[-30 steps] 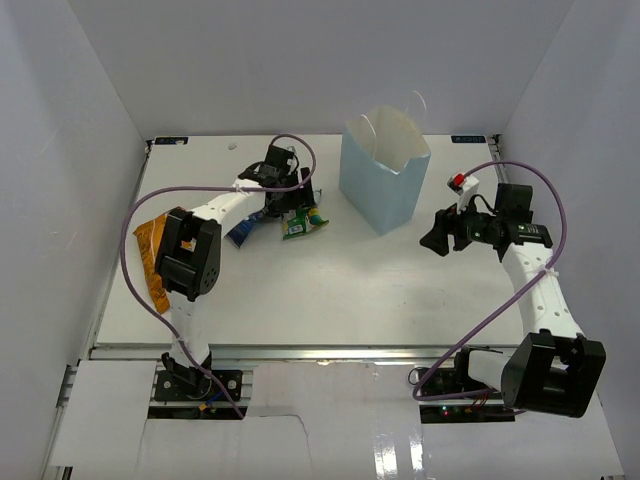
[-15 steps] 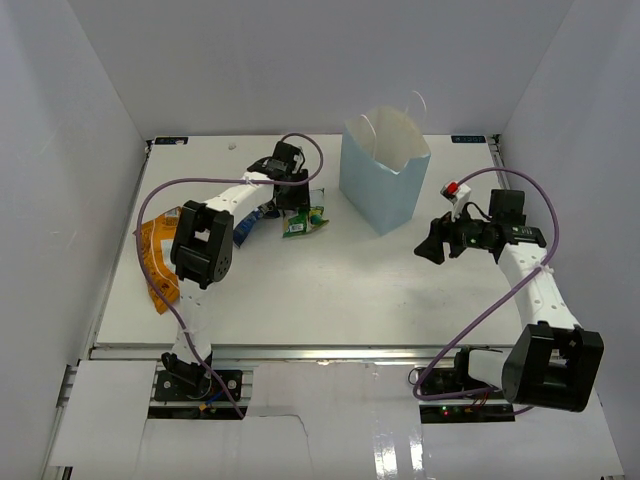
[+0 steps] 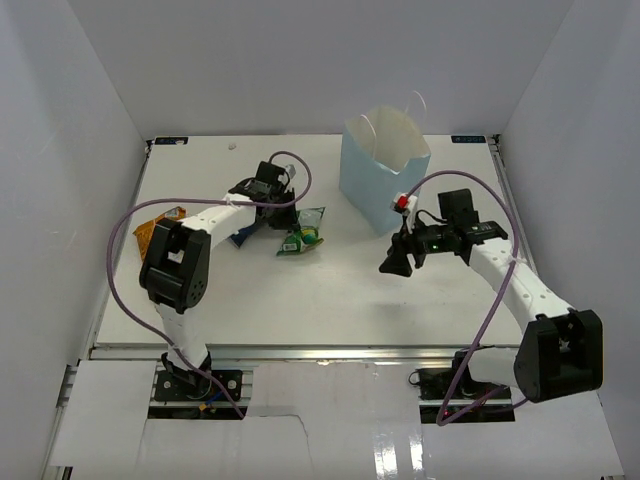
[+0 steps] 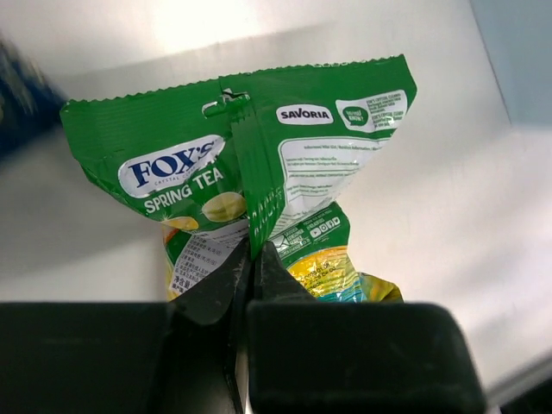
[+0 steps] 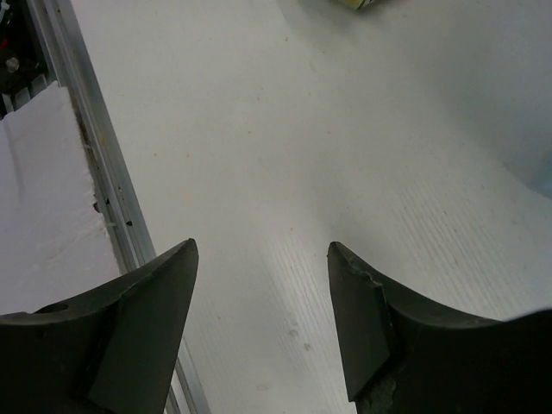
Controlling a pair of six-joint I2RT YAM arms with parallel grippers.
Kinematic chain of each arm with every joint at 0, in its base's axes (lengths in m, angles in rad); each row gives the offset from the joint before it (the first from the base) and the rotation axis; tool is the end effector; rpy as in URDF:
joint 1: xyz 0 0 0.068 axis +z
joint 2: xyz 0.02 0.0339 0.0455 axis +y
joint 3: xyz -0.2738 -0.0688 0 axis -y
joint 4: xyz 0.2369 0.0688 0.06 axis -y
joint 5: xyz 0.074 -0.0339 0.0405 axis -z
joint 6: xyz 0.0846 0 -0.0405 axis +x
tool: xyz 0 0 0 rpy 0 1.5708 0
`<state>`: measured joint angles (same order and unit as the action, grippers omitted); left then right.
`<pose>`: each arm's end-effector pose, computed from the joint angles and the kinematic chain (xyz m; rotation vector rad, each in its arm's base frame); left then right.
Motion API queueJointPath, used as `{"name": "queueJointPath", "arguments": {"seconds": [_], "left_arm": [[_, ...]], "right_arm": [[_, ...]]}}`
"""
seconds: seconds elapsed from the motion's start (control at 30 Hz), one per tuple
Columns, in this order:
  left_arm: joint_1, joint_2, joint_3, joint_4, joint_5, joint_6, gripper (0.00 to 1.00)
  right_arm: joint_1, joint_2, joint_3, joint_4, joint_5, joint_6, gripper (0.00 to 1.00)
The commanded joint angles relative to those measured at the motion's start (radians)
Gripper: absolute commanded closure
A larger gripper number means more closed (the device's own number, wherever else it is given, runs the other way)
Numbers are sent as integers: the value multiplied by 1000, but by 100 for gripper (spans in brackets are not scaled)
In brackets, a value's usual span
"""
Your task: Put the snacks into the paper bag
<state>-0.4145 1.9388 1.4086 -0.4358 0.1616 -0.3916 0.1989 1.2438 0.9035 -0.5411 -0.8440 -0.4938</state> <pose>0.3998 -0.1908 0.1714 0.0955 2.5994 -0.5119 0.2406 0.1130 0.2498 -1.0862 1.9594 0.8656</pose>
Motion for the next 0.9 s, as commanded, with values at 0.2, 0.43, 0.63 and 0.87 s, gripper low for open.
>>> {"name": "queueJointPath", "arguments": {"seconds": [0.2,0.43,0.63,0.87], "left_arm": [[-7,-438,-463,270,308,-194,94],[-15,-629,-692,384,411,-271,94],[-18,-759,-775,404,434,-296,93],[-18,-793,-795,405,473,-297,92]], "right_arm": [[272,123,97,305,325,558,27],[396,244,141,464,257,802,10],[427,321,178,490,263,880,11],[464,413,228,506,244,914,21]]}}
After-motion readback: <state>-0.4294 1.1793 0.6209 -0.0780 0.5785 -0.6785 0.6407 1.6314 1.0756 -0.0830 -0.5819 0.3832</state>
